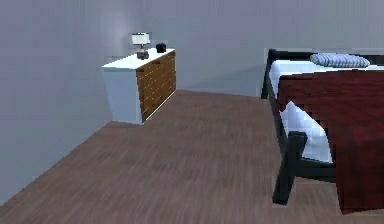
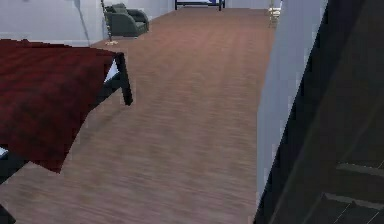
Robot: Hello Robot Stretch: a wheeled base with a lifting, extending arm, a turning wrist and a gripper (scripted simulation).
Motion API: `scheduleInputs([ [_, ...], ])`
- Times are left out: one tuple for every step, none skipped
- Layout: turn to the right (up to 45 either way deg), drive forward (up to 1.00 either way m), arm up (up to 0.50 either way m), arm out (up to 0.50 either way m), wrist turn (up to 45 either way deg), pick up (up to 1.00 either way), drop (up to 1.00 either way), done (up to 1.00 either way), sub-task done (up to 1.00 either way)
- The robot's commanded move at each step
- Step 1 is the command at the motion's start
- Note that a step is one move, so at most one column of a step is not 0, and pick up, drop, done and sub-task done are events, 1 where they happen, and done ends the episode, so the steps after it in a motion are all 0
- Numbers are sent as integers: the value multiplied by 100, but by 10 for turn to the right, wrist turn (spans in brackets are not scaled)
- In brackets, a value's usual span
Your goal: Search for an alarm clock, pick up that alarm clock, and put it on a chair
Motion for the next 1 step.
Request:
scheduleInputs([
  [0,100,0,0,0,0,0,0,0],
])
